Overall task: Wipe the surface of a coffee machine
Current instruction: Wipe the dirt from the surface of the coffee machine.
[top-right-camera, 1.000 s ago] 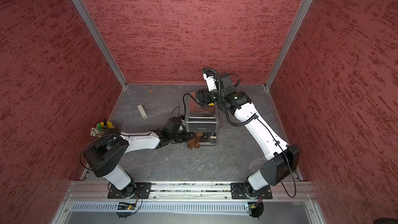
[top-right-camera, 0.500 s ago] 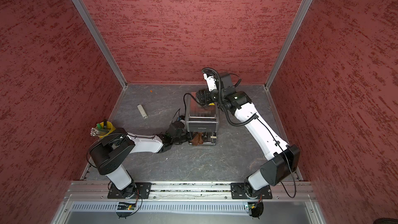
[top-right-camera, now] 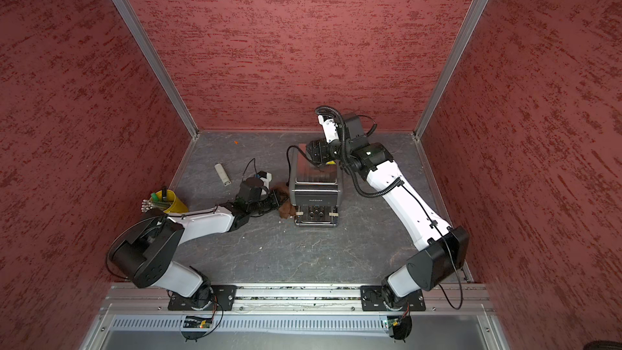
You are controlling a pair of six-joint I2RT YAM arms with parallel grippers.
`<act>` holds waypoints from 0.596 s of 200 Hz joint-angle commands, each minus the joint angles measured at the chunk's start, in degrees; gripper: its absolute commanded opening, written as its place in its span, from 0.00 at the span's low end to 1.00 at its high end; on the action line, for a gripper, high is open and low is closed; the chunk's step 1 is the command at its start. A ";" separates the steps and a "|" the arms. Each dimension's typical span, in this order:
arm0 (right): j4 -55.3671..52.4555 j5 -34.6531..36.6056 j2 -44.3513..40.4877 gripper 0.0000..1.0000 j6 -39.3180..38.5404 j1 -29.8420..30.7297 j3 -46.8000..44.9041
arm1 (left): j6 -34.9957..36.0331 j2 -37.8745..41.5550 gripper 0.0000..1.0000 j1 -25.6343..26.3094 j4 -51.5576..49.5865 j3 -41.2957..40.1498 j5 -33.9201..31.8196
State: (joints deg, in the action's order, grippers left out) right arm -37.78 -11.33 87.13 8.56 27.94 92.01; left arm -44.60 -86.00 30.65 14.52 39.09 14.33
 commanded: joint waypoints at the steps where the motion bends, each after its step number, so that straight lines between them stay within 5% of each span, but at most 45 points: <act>1: -5.20 -0.93 1.57 0.79 0.62 0.87 -2.46 | 4.22 4.37 0.00 -0.93 -3.91 6.94 3.88; 50: -4.60 -2.09 1.90 0.79 1.11 0.88 -2.22 | 6.74 5.30 0.00 -1.64 -10.53 19.08 8.78; 119: -3.00 -3.23 1.69 0.78 1.27 0.94 -2.85 | 5.41 -2.63 0.00 -2.09 -7.23 25.77 11.62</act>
State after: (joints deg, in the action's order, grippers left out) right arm -37.65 -11.35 87.11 8.80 27.90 91.94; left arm -39.57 -84.82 27.09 3.53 61.91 20.78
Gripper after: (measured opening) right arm 0.788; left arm 0.083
